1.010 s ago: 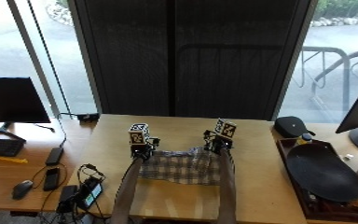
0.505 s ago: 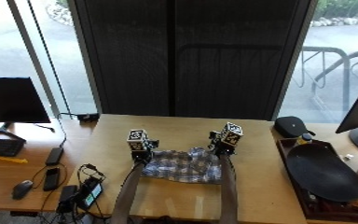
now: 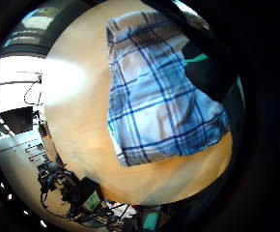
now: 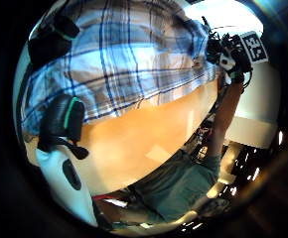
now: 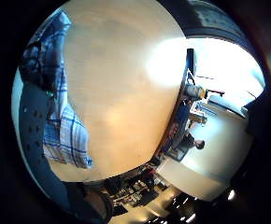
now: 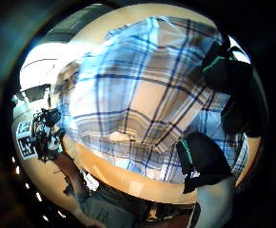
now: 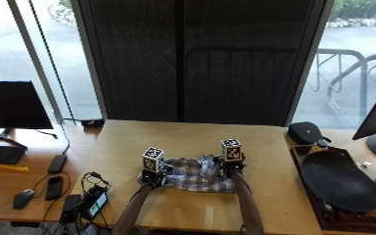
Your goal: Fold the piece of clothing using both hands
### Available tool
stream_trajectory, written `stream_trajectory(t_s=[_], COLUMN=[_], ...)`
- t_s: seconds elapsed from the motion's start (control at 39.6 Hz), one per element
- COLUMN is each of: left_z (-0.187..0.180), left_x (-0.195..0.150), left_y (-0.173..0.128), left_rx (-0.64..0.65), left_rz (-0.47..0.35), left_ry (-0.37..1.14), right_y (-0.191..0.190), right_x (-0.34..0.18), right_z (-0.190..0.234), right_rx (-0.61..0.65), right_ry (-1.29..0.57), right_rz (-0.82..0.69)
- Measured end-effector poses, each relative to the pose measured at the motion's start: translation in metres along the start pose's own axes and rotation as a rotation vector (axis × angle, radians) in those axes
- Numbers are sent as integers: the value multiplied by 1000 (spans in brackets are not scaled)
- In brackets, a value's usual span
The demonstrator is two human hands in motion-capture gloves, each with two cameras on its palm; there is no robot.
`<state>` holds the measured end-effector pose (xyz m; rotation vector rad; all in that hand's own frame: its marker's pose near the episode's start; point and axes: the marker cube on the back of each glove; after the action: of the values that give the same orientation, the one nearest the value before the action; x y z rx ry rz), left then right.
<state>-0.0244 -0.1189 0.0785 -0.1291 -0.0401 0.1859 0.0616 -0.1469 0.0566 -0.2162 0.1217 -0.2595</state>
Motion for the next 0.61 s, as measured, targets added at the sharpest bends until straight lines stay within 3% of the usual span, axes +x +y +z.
stream_trajectory(t_s=[0.1,0.23,0.3,0.4,0.48,0.53,0.61], left_z=[11,24,29,40,44,44,43], left_x=[-3,-2,-1,4,2,0,1], left_y=[-6,-8,-8,-7,-12,-11,-6], left_rx=[20,-53,-97,-216,-201,-197,-229], left_rz=[1,7,40,104,132,100,54], left_ry=[-50,15,63,166,167,150,144], right_y=[3,-3,-11,-31,-34,-30,-28], right_x=[0,3,4,6,9,9,1], right_z=[10,21,24,29,29,29,27], right_rx=[-88,-163,-129,16,52,18,-3], right_ry=[-112,-334,-417,-652,-721,-766,-837], right_rz=[19,-65,-133,-360,-290,-236,-301])
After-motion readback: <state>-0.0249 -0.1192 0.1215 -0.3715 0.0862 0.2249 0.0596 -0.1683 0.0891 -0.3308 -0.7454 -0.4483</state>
